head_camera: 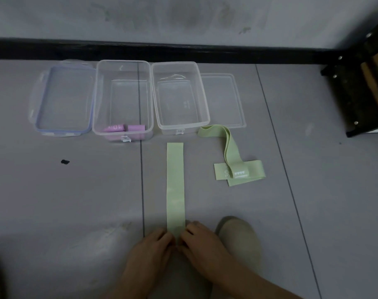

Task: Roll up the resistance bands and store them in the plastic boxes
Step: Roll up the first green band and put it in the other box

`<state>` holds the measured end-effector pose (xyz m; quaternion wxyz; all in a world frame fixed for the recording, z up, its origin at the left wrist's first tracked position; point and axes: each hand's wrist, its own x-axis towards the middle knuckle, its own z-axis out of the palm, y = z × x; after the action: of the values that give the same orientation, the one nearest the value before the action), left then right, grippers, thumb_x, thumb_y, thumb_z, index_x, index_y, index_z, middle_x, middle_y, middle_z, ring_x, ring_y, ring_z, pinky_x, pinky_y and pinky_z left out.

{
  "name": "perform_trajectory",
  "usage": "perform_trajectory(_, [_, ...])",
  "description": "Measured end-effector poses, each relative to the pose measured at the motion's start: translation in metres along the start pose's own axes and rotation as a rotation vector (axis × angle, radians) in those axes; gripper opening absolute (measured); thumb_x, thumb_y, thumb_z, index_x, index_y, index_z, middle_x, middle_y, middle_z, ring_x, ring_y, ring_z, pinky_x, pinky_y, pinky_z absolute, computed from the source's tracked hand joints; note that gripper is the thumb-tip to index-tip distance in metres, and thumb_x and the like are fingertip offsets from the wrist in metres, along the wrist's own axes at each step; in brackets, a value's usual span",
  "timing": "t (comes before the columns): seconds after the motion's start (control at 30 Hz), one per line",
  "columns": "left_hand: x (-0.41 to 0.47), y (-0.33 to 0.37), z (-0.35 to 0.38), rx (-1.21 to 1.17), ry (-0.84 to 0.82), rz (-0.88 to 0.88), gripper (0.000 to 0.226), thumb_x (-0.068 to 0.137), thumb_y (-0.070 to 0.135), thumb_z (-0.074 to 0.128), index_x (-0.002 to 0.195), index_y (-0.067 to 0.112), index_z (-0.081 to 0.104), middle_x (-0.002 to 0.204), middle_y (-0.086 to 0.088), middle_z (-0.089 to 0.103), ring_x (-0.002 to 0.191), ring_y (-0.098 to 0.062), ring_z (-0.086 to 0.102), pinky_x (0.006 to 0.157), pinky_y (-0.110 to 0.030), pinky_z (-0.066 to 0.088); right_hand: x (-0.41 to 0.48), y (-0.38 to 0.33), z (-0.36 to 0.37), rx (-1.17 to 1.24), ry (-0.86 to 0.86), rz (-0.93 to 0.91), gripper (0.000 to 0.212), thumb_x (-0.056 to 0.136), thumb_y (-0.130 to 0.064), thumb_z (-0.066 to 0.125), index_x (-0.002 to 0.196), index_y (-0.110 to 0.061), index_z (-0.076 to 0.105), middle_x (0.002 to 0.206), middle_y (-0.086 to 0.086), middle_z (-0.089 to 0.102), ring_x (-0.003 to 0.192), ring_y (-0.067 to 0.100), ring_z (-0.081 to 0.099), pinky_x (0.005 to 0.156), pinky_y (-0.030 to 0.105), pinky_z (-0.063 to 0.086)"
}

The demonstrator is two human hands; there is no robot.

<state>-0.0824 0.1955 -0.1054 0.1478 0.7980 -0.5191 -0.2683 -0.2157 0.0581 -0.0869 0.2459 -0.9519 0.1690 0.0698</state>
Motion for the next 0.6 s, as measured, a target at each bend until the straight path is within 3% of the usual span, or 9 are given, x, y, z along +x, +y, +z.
perform_trajectory(0.1, [0.001, 0.001, 0.000, -0.006, -0.018, -0.027, 0.009, 0.081, 0.043, 0.055, 0.084, 0.034, 0.054, 0.087, 0.015, 0.052, 0.069, -0.006, 0.058, 0.052, -0.020, 0.041, 0.000, 0.000, -0.002, 0.046, 0.005, 0.035, 0.013, 0.086, -0.029, 0.061, 0.088, -0.023, 0.049, 0.087, 0.000, 0.057, 0.081, 0.021, 0.055, 0.067, 0.032, 0.045])
perform_trajectory(0.23, [-0.001, 0.006, -0.002, -0.007, -0.007, -0.042, 0.012, 0.084, 0.042, 0.048, 0.086, 0.032, 0.053, 0.086, 0.013, 0.054, 0.073, -0.010, 0.058, 0.055, -0.025, 0.044, 0.001, -0.003, 0.000, 0.008, 0.007, 0.016, 0.022, 0.080, -0.027, 0.070, 0.087, -0.026, 0.049, 0.083, -0.005, 0.055, 0.075, 0.016, 0.056, 0.057, 0.026, 0.041])
perform_trajectory(0.37, [0.002, 0.010, -0.006, -0.058, 0.001, -0.089, 0.010, 0.087, 0.036, 0.056, 0.096, 0.033, 0.054, 0.094, 0.012, 0.062, 0.082, -0.012, 0.060, 0.061, -0.024, 0.042, -0.002, -0.004, 0.003, -0.039, -0.006, 0.012, 0.033, 0.071, -0.021, 0.080, 0.090, -0.028, 0.053, 0.082, -0.008, 0.056, 0.073, 0.012, 0.054, 0.055, 0.022, 0.040])
perform_trajectory(0.5, [0.002, 0.010, -0.009, -0.074, -0.019, -0.063, 0.006, 0.086, 0.034, 0.058, 0.091, 0.031, 0.057, 0.091, 0.011, 0.060, 0.080, -0.011, 0.058, 0.063, -0.021, 0.041, -0.005, -0.004, 0.006, -0.069, -0.026, -0.035, 0.023, 0.080, -0.022, 0.072, 0.099, -0.025, 0.060, 0.087, -0.006, 0.058, 0.081, 0.015, 0.053, 0.061, 0.028, 0.046])
perform_trajectory(0.6, [0.003, 0.007, -0.009, -0.082, -0.026, -0.086, 0.006, 0.086, 0.036, 0.060, 0.088, 0.032, 0.058, 0.088, 0.014, 0.061, 0.078, -0.008, 0.058, 0.062, -0.017, 0.037, -0.004, -0.005, 0.001, -0.088, 0.023, -0.048, 0.015, 0.079, -0.029, 0.073, 0.088, -0.024, 0.061, 0.082, -0.005, 0.058, 0.077, 0.016, 0.054, 0.058, 0.028, 0.045])
